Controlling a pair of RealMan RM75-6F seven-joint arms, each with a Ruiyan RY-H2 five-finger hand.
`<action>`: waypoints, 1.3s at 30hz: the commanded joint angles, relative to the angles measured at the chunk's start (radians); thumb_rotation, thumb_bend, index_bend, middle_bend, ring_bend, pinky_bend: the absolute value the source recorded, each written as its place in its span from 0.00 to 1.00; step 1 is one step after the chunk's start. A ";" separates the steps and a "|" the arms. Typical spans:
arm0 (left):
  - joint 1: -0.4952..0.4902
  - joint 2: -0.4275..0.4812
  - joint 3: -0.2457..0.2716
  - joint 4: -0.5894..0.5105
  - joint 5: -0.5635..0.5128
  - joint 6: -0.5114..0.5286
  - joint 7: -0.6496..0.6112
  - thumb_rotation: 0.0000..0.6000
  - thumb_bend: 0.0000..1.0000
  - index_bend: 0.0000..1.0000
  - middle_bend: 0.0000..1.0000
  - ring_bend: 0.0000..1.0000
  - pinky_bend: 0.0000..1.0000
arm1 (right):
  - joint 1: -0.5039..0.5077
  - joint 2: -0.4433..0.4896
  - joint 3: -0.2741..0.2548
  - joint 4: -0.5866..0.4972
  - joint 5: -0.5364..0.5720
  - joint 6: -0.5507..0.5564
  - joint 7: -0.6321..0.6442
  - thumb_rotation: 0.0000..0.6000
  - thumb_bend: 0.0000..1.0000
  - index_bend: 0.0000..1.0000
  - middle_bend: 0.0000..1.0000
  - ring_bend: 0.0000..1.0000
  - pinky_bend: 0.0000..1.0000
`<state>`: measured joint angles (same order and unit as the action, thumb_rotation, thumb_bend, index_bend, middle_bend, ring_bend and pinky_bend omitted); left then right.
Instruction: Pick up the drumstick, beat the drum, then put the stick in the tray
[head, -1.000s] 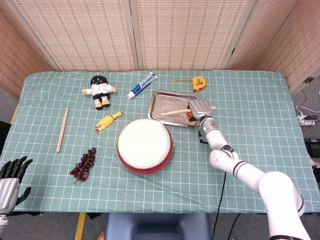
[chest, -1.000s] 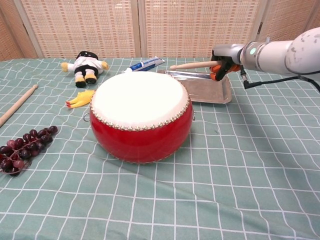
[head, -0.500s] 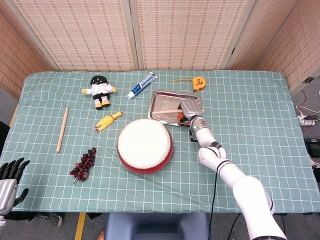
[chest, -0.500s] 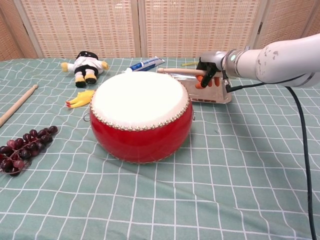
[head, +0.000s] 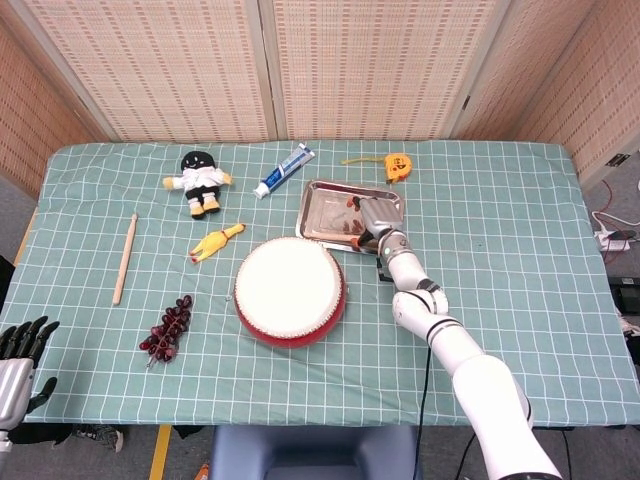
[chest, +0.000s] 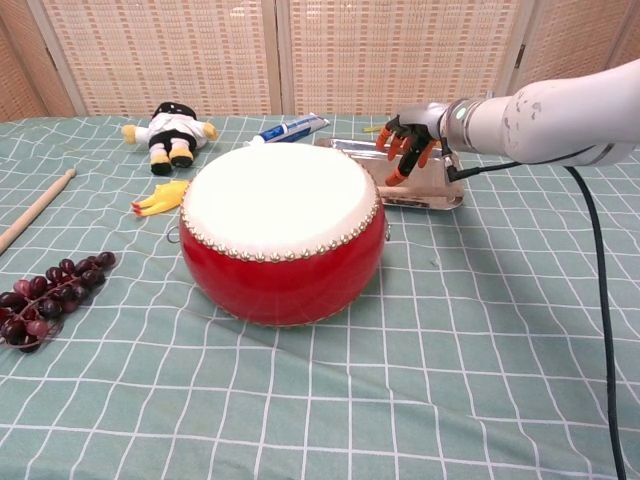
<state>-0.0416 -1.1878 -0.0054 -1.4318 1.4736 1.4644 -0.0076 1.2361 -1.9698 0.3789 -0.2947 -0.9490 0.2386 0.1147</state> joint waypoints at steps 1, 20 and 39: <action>0.000 0.001 -0.001 0.001 0.001 0.002 -0.003 1.00 0.27 0.12 0.05 0.05 0.03 | -0.006 0.019 0.006 -0.033 -0.020 0.019 0.021 1.00 0.24 0.21 0.22 0.15 0.31; -0.040 -0.002 -0.033 -0.012 0.022 0.000 0.001 1.00 0.27 0.12 0.05 0.05 0.03 | -0.496 0.675 -0.164 -1.093 -0.238 0.653 -0.132 1.00 0.24 0.26 0.22 0.16 0.31; -0.063 -0.001 -0.059 -0.072 0.019 0.016 0.063 1.00 0.27 0.12 0.05 0.05 0.03 | -1.001 0.888 -0.430 -1.394 -0.519 1.253 -0.174 1.00 0.24 0.00 0.00 0.00 0.00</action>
<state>-0.1036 -1.1899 -0.0632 -1.5014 1.4938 1.4786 0.0532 0.2898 -1.0939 -0.0078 -1.6765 -1.4221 1.4424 -0.0599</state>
